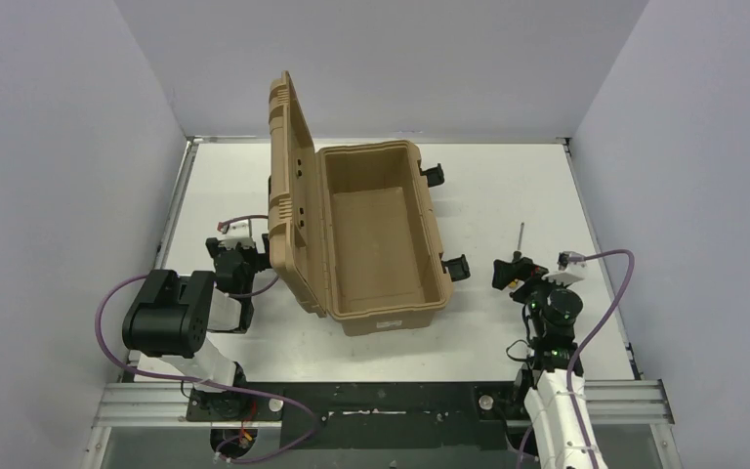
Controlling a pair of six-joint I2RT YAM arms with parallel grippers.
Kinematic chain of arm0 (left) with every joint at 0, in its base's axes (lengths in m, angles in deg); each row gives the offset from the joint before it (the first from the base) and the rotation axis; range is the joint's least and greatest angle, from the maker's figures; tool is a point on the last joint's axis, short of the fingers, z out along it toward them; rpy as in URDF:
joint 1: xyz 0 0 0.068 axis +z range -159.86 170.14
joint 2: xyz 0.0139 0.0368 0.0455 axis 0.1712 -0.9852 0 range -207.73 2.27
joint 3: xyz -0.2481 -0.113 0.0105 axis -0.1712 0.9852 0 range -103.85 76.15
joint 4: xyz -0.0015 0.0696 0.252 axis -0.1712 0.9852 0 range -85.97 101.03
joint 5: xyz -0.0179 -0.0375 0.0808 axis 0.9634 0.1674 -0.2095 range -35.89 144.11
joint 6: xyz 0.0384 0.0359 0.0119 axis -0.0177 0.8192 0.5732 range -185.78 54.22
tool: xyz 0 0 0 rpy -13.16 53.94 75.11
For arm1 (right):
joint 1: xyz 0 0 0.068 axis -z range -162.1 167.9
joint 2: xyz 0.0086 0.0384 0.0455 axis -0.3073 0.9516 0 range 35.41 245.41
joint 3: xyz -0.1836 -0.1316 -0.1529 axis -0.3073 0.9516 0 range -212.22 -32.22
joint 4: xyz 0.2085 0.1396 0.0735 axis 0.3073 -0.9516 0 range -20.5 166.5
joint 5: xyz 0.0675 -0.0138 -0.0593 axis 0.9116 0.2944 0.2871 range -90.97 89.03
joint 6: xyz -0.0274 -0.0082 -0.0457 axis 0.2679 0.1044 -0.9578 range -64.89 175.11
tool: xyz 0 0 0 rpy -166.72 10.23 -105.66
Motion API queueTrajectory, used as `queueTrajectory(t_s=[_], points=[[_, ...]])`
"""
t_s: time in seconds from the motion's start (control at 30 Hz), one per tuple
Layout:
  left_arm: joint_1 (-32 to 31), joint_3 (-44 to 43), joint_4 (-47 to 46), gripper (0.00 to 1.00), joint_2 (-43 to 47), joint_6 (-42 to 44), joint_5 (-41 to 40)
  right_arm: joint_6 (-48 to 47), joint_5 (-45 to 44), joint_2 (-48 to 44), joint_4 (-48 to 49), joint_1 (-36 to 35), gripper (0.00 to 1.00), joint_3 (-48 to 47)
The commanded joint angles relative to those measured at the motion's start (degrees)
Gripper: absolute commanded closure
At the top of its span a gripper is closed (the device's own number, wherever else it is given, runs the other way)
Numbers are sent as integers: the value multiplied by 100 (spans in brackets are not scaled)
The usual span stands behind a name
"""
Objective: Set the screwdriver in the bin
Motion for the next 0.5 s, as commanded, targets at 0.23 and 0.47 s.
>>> queueTrajectory(t_s=[0.23, 0.47], points=[[-7, -97, -325, 3, 12, 57, 53, -590, -1155, 1500, -830, 26, 0, -2249], [-7, -96, -326, 3, 4, 56, 53, -1278, -1256, 3943, -3089, 26, 0, -4818]])
